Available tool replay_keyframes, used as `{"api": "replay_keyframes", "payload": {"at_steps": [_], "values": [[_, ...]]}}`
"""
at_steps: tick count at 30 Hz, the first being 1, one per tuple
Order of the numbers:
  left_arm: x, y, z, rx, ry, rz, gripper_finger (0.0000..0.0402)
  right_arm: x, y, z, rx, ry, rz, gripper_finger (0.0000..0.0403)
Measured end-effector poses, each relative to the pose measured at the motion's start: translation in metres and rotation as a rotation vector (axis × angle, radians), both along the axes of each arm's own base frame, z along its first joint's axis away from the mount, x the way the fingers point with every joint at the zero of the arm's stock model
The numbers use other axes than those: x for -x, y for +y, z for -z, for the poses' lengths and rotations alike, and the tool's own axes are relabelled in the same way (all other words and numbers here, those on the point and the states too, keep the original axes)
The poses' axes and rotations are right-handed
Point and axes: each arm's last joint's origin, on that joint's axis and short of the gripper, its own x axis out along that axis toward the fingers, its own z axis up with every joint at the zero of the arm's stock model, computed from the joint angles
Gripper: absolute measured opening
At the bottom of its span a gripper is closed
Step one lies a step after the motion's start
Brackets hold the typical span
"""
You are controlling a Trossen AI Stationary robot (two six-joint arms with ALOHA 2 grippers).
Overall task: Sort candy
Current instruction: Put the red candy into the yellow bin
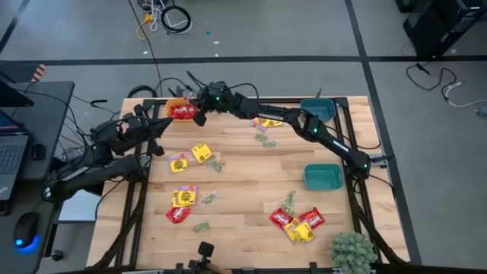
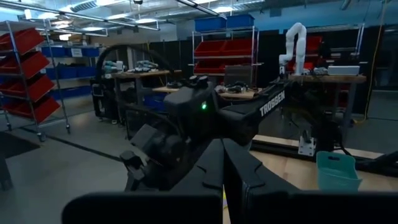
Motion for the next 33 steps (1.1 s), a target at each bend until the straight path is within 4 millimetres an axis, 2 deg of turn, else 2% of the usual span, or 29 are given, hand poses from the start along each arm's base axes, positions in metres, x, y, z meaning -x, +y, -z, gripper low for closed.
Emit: {"api": "replay_keyframes", "payload": {"at_steps": [6,12,20,26,33], "values": [[0.0,0.0,0.0,0.019,-0.006,0.003,0.0,0.0,0.001,0.006,-0.003,-0.001,-0.008,0.0],[0.0,0.0,0.001,0.027,-0.005,0.004,0.0,-0.004,-0.002,0.023,-0.037,-0.024,-0.021,0.0],[0.0,0.0,0.002,0.032,0.005,0.003,0.0,-0.004,-0.002,0.019,-0.096,-0.052,-0.006,0.001],[0.0,0.0,0.002,0.033,0.007,0.003,0.0,-0.004,-0.001,0.017,-0.118,-0.073,0.015,0.0049],[0.0,0.0,0.002,0.034,0.01,0.003,0.0,-0.006,0.001,0.014,-0.098,-0.105,0.01,0.0138]]}}
